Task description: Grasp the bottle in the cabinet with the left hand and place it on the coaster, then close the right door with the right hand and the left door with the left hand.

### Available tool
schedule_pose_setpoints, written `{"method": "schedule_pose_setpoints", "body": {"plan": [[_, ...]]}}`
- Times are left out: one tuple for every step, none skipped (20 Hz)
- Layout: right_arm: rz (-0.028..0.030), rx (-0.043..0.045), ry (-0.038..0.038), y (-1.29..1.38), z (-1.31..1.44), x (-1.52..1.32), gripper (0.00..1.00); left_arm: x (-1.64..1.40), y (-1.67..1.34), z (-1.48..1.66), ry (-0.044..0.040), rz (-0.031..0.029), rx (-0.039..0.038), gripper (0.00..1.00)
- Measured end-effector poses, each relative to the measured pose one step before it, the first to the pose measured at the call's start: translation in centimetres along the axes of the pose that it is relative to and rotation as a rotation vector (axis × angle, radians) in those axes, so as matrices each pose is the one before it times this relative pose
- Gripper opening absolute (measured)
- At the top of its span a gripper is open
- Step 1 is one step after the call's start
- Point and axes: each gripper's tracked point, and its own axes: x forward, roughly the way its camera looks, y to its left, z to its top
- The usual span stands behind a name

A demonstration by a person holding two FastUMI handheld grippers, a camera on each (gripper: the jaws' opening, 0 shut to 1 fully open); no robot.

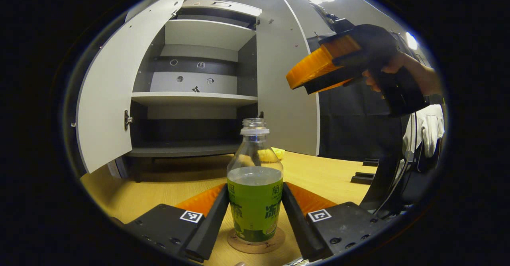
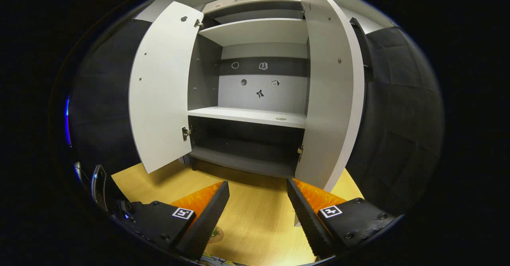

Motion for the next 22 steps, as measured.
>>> {"method": "schedule_pose_setpoints", "body": {"plan": [[0.00181, 0.00191, 0.00115, 0.069, -0.038, 0.08, 0.98, -0.064, 0.005, 0.067, -0.0007, 0.00204, -0.00593, 0.81], [0.0013, 0.00054, 0.00117, 0.057, -0.002, -0.007, 0.98, -0.013, 0.028, -0.03, 0.00037, 0.00202, -0.00481, 0.82], [0.00201, -0.00076, 0.0018, 0.08, -0.065, -0.06, 0.98, 0.061, 0.161, -0.026, 0.00254, 0.00745, -0.00061, 0.84], [0.00204, -0.00114, 0.00218, 0.081, -0.12, 0.027, 0.98, 0.101, 0.265, -0.025, 0.00349, 0.00559, 0.00074, 0.86], [0.00116, -0.00158, 0.00189, 0.042, -0.019, -0.005, 0.98, 0.087, 0.233, 0.114, 0.00261, 0.00583, 0.00195, 0.87], [0.0007, 0.00029, 0.00088, -0.01, -0.024, -0.056, 0.98, 0.067, 0.133, 0.046, 0.00102, 0.00343, 0.00198, 0.88], [0.00104, 0.00322, -0.00027, 0.042, 0.081, -0.008, 0.98, 0.058, 0.043, 0.16, -0.00133, 0.00112, 0.00114, 0.88], [-0.00053, 0.00336, -0.00146, -0.084, 0.039, -0.021, 0.98, 0.003, 0.056, 0.245, 0.00032, 0.00017, -0.00039, 0.9], [-0.0028, 0.00064, -0.00286, -0.064, 0.099, -0.055, 0.98, -0.012, 0.156, 0.403, -0.00001, 0.00692, -0.00184, 0.91], [-0.00477, -0.00367, -0.00453, -0.087, 0.092, -0.055, 0.98, -0.04, 0.108, 0.504, -0.0022, 0.0025, -0.00524, 0.93], [-0.00729, -0.00539, -0.00633, -0.169, 0.099, -0.029, 0.98, 0.05, 0.005, 0.59, -0.00281, -0.00259, -0.00753, 0.94], [-0.00751, -0.00328, -0.00871, -0.186, 0.202, -0.153, 0.98, 0.056, -0.097, 0.529, -0.00227, -0.0058, -0.00682, 0.94], [-0.00393, 0.00301, -0.00497, -0.027, 0.211, -0.129, 0.98, 0.067, -0.082, 0.732, -0.00045, -0.00812, -0.00471, 0.94], [-0.00112, 0.00658, -0.00388, -0.027, 0.176, -0.285, 0.98, 0.099, -0.058, 0.776, -0.00222, -0.00413, 0.00482, 0.94], [-0.00179, 0.00675, -0.00471, -0.137, 0.324, -0.3, 0.98, 0.107, 0.141, 1.019, -0.00031, 0.00212, 0.0133, 0.94], [-0.00671, 0.00727, -0.00484, -0.283, 0.394, -0.25, 0.98, 0.089, 0.202, 1.066, 0.00053, 0.00241, 0.01424, 0.94], [-0.01198, 0.00924, -0.00693, -0.421, 0.584, -0.361, 0.98, 0.116, 0.14, 1.459, -0.00568, -0.00147, 0.00963, 0.94], [-0.01405, 0.00894, -0.0147, -0.362, 0.847, -0.455, 0.98, 0.224, -0.031, 1.651, -0.00907, -0.01104, 0.00257, 0.94], [-0.01232, 0.00938, -0.01594, -0.33, 0.969, -0.495, 0.98, 0.115, -0.1, 1.88, -0.01301, -0.01461, -0.00651, 0.94], [-0.00875, 0.008, -0.01822, -0.097, 1.071, -0.522, 0.98, 0.151, -0.097, 1.943, -0.01615, -0.01473, -0.01136, 0.94], [-0.00615, 0.00508, -0.02251, -0.149, 1.219, -0.542, 0.98, -0.022, 0.02, 2.319, -0.02452, -0.01041, -0.01578, 0.94], [-0.00588, 0.00431, -0.02839, -0.284, 1.359, -0.518, 0.98, -0.057, -0.165, 1.794, -0.0161, -0.01412, -0.01998, 0.94]]}}
